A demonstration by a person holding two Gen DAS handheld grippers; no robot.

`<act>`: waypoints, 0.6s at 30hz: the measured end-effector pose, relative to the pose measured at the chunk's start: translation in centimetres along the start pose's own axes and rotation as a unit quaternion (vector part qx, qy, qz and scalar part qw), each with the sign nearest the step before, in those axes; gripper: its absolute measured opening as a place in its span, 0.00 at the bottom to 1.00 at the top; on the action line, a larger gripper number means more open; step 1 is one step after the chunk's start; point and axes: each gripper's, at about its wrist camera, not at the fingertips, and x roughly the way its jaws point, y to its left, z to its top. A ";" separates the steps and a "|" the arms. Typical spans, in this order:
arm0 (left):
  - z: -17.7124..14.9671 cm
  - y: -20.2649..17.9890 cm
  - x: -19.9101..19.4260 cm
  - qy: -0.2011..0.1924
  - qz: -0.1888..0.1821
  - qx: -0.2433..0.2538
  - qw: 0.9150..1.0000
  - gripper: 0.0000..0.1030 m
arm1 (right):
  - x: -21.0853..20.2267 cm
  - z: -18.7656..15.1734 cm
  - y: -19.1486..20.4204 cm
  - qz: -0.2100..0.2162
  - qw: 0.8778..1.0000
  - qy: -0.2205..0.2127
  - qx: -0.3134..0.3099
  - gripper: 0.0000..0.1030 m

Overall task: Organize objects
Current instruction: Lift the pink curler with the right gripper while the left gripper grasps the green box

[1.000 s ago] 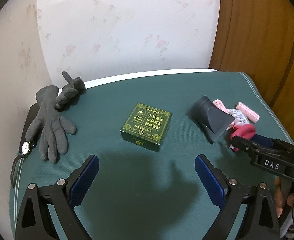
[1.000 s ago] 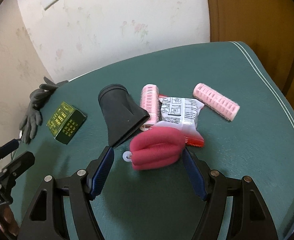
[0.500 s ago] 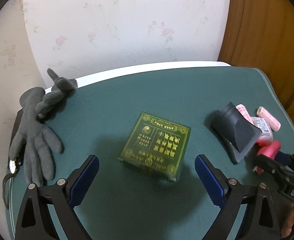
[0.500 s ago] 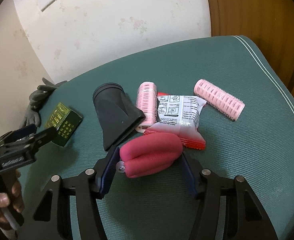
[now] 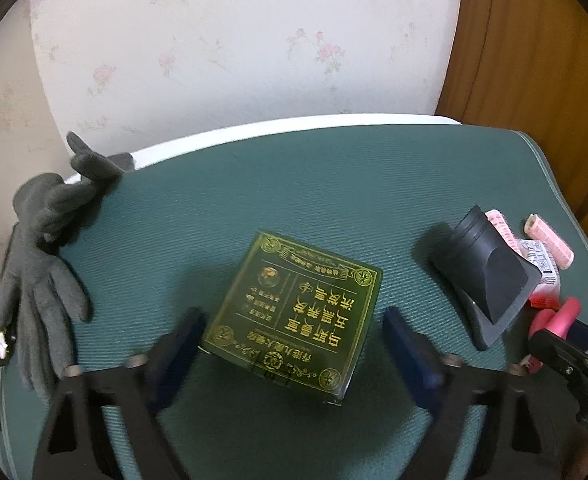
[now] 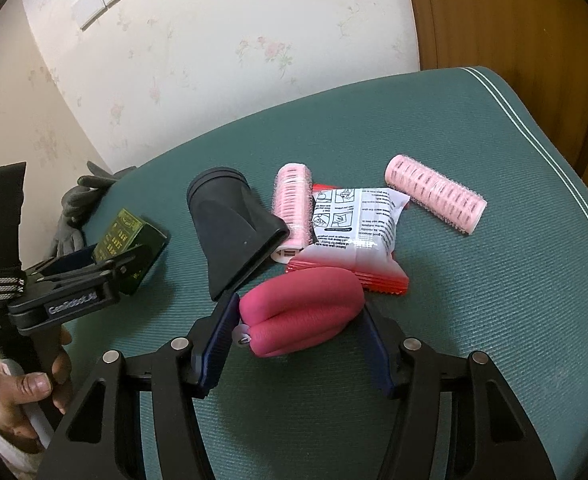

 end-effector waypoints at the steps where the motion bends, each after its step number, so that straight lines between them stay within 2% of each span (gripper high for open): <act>1: 0.0 0.0 0.1 0.001 -0.002 -0.002 1.000 0.77 | 0.0 0.0 0.0 0.000 1.000 0.000 0.000 0.57; 18: -0.1 -1.0 -3.5 -0.052 -0.010 0.005 0.999 0.77 | -1.1 -0.2 -0.3 0.001 1.000 -0.020 0.011 0.57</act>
